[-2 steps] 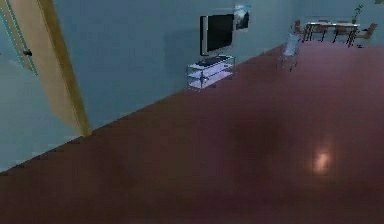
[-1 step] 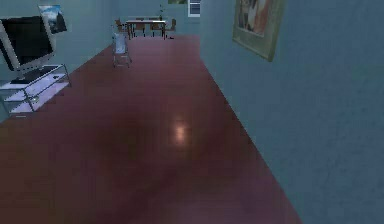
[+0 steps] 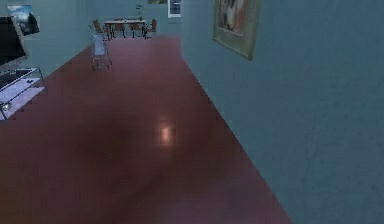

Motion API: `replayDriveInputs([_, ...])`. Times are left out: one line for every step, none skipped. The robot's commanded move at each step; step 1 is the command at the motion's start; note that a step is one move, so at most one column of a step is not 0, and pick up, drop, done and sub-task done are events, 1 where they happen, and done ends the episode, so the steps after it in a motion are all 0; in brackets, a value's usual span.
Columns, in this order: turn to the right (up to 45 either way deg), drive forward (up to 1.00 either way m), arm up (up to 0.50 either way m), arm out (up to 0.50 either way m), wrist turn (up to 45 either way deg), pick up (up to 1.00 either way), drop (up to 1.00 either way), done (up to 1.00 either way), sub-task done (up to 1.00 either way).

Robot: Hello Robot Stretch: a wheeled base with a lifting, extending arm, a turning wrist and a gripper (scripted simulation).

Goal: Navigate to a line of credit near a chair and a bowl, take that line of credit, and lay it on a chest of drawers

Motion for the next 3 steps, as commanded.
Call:
replayDriveInputs([0.0, 0.2, 0.0, 0.0, 0.0, 0.0, 0.0, 0.0, 0.0])
replayDriveInputs([-45.0, 0.0, 0.0, 0.0, 0.0, 0.0, 0.0, 0.0, 0.0])
replayDriveInputs([-36.0, 0.0, 0.0, 0.0, 0.0, 0.0, 0.0, 0.0, 0.0])
